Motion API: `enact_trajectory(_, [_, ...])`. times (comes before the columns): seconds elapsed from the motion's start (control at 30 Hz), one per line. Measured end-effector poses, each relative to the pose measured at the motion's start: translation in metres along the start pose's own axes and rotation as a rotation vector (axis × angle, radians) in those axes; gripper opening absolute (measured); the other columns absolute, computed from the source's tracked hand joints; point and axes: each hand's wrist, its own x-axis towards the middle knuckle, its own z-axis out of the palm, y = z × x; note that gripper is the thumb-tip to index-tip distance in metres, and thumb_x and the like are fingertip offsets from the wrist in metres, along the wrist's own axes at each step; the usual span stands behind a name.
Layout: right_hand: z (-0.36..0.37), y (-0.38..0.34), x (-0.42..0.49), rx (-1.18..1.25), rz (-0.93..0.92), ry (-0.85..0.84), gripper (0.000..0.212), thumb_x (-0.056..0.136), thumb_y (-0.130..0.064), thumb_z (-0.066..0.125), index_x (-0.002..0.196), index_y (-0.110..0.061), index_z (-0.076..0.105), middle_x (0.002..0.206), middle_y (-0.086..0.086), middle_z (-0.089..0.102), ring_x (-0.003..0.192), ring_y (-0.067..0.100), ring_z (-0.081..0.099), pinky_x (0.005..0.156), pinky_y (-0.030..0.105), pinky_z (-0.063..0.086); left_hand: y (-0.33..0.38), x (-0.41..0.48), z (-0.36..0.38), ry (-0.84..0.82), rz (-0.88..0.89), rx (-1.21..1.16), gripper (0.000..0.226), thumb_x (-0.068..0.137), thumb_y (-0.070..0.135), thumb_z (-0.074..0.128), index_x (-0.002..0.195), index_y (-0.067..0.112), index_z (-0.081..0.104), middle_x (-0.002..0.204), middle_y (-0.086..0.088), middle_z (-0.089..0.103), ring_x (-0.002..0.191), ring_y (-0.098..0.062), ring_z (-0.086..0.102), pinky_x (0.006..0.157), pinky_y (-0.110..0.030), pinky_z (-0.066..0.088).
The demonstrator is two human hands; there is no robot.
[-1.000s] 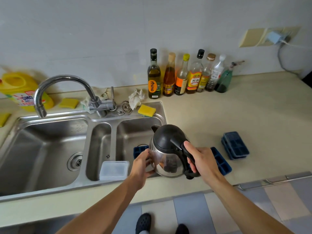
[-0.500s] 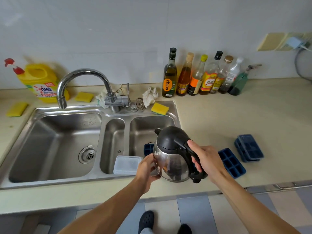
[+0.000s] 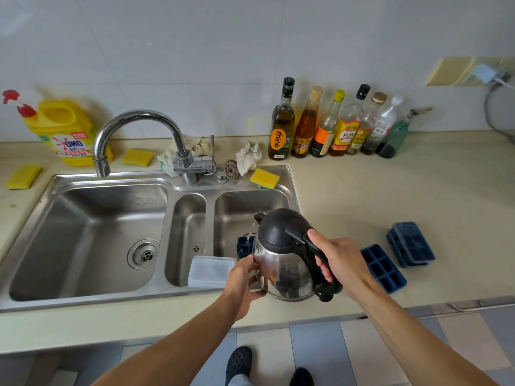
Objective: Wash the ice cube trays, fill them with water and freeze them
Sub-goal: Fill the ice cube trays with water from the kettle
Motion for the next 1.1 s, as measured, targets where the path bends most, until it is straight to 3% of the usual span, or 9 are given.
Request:
enact_trajectory(0.27, [-0.0004, -0.0006, -0.0019, -0.003, 0.001, -0.002, 0.058, 0.092, -0.054, 0.065, 0.045, -0.020, 0.062, 0.049, 0.001, 0.056, 0.039, 0.014, 0.047, 0.042, 0.023, 0.042, -0.0033, 0.0031, -0.0012, 0.006, -0.012, -0.016, 0.032, 0.102, 0.034, 0.050, 0.114, 0.011, 0.069, 0.117, -0.011, 0.070, 0.113, -0.032, 0.061, 0.096, -0.056, 0.050])
enact_trajectory(0.47, [-0.0009, -0.0035, -0.0030, -0.022, 0.009, -0.003, 0.060, 0.092, -0.055, 0.064, 0.043, -0.021, 0.060, 0.045, 0.000, 0.053, 0.037, 0.013, 0.046, 0.041, 0.020, 0.041, -0.0039, 0.0017, 0.0000, 0.009, -0.013, -0.022, 0.030, 0.100, 0.032, 0.052, 0.112, 0.011, 0.069, 0.115, -0.011, 0.070, 0.113, -0.032, 0.060, 0.088, -0.052, 0.052])
enact_trajectory(0.6, [-0.0022, -0.0052, -0.0038, -0.015, 0.010, -0.003, 0.059, 0.092, -0.054, 0.064, 0.045, -0.019, 0.059, 0.046, 0.001, 0.054, 0.038, 0.013, 0.046, 0.041, 0.021, 0.042, -0.0041, 0.0033, 0.0007, 0.013, -0.015, -0.024, 0.030, 0.100, 0.032, 0.053, 0.115, 0.012, 0.069, 0.116, -0.010, 0.069, 0.114, -0.032, 0.060, 0.093, -0.055, 0.051])
enact_trajectory(0.73, [-0.0036, -0.0062, -0.0052, -0.009, 0.005, -0.008, 0.057, 0.093, -0.053, 0.064, 0.048, -0.018, 0.059, 0.046, 0.001, 0.054, 0.038, 0.014, 0.046, 0.041, 0.021, 0.042, -0.0048, 0.0053, 0.0007, -0.002, -0.018, -0.017, 0.030, 0.099, 0.032, 0.054, 0.112, 0.010, 0.072, 0.111, -0.009, 0.074, 0.113, -0.031, 0.062, 0.089, -0.053, 0.053])
enact_trajectory(1.1, [-0.0075, -0.0060, -0.0067, -0.007, 0.015, -0.014, 0.053, 0.093, -0.051, 0.064, 0.054, -0.015, 0.062, 0.050, 0.002, 0.056, 0.040, 0.013, 0.048, 0.043, 0.022, 0.044, -0.0081, 0.0006, 0.0033, -0.006, -0.034, -0.037, 0.034, 0.103, 0.036, 0.050, 0.119, 0.012, 0.067, 0.120, -0.008, 0.068, 0.115, -0.031, 0.060, 0.092, -0.055, 0.052])
